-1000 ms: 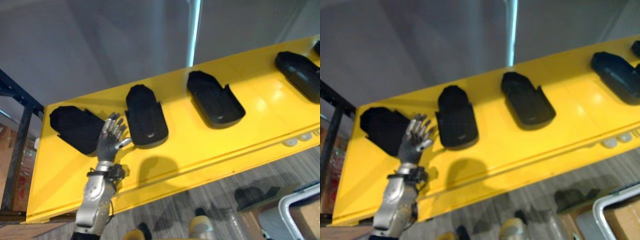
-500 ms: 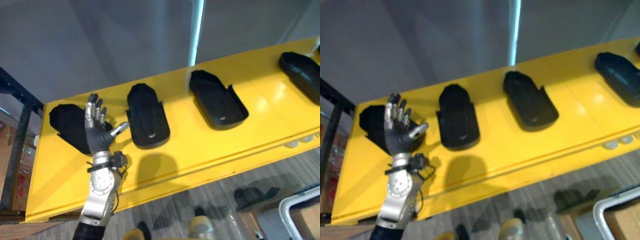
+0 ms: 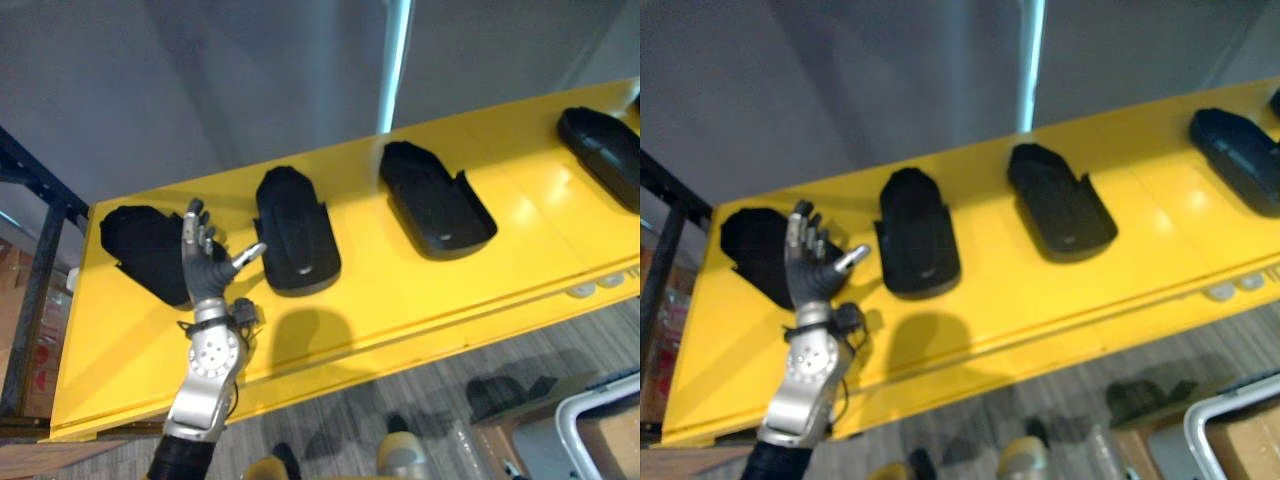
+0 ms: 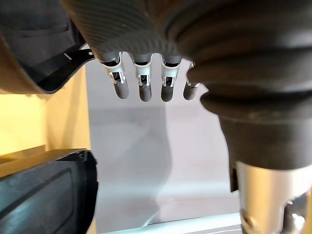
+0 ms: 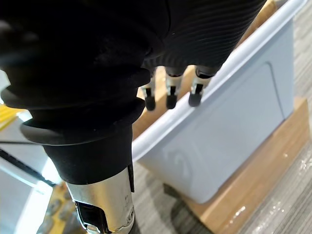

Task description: Walk over and take plastic housings, then place them on the shelf

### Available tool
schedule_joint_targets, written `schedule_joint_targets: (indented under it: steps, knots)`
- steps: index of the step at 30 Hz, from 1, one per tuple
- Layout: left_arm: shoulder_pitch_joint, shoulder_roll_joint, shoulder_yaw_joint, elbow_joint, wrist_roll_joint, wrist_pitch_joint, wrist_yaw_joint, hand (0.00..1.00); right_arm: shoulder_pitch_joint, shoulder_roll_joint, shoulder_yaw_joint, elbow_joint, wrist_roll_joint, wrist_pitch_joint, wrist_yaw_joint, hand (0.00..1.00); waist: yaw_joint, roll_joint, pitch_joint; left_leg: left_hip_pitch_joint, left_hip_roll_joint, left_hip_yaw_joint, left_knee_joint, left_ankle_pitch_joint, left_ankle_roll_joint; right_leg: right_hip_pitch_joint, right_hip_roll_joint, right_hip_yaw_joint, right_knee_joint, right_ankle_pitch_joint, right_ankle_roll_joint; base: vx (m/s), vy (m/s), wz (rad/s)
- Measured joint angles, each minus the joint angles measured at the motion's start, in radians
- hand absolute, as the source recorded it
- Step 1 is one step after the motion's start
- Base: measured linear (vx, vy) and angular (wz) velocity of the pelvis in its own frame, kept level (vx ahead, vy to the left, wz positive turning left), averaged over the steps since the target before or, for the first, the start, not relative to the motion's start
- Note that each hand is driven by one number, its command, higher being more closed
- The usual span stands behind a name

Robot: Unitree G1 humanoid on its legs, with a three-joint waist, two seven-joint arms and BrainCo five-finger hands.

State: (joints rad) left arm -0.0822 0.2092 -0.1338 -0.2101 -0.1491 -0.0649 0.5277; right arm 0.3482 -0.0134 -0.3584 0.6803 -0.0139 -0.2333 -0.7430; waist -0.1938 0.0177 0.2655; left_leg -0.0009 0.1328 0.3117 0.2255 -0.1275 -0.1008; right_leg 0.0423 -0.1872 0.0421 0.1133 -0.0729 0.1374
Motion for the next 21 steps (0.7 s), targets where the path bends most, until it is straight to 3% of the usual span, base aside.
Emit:
schedule_joint_targets:
  steps: [5, 16, 18, 21]
  knots:
    - [-0.01, 0.008, 0.003, 0.027, -0.008, 0.05, -0.019, 0.0, 0.0, 0.0, 0.0, 0.0, 0.0, 0.0, 0.0, 0.0, -0.006, -0.008, 0.005, 0.0, 0.0, 0.003, 0.001, 0.0, 0.0, -0.002, 0.0, 0.004, 0.001, 0.001, 0.001, 0.0, 0.0, 0.0]
    - [-0.057, 0.02, 0.046, 0.086, -0.044, 0.091, -0.06, 0.0, 0.001, -0.011, -0.005, 0.0, 0.041, 0.022, 0.021, 0.0, -0.017, -0.013, 0.008, -0.001, 0.011, 0.022, 0.03, -0.023, 0.001, -0.005, 0.002, 0.02, 0.002, 0.003, 0.005, -0.01, 0.009, -0.06]
    - [-0.063, 0.022, 0.055, 0.096, -0.048, 0.091, -0.063, 0.0, 0.002, -0.017, -0.009, 0.002, 0.073, 0.04, 0.096, 0.0, -0.019, -0.014, 0.009, -0.001, 0.011, 0.023, 0.031, -0.024, 0.0, -0.005, 0.002, 0.02, 0.002, 0.003, 0.005, 0.0, 0.0, 0.0]
    - [-0.078, 0.022, 0.057, 0.098, -0.048, 0.09, -0.069, 0.0, 0.001, -0.022, -0.016, 0.018, 0.185, 0.068, 0.309, 0.0, -0.019, -0.014, 0.015, -0.001, 0.017, 0.02, 0.048, -0.032, -0.001, 0.003, 0.006, 0.019, 0.002, 0.003, 0.006, 0.0, 0.0, 0.0]
